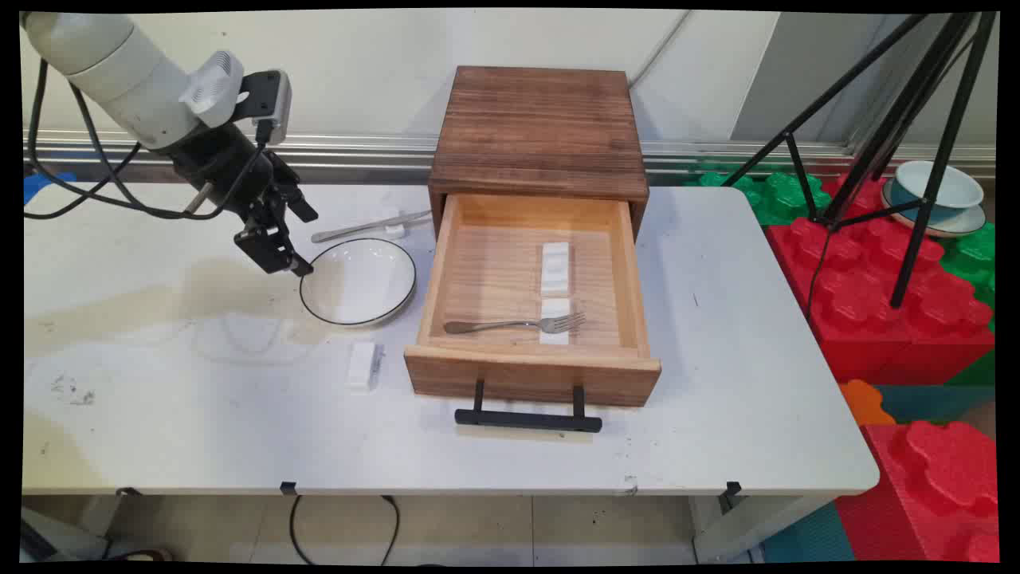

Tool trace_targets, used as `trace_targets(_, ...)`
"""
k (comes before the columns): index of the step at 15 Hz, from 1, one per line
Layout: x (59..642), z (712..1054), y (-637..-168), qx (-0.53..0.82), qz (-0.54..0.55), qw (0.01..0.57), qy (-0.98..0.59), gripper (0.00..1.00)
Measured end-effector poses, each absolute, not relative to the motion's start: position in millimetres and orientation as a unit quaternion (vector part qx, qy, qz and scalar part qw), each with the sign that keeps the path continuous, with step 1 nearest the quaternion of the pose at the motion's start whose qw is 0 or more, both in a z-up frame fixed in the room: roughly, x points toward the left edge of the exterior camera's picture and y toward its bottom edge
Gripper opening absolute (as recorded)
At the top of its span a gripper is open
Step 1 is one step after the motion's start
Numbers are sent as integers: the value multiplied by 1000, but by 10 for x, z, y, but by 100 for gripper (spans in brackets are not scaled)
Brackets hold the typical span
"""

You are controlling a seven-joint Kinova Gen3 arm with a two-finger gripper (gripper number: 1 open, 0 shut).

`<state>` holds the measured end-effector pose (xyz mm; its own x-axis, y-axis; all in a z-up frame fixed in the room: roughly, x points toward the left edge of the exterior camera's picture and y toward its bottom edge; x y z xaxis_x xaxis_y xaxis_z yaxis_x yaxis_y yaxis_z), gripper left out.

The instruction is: Pick up the knife from the left of the white plate

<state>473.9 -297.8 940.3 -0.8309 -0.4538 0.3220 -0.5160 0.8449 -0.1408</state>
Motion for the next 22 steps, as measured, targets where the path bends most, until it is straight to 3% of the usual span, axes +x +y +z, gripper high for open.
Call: trace_targets(22, 5226, 9070, -4031, 250, 156, 83, -952, 100)
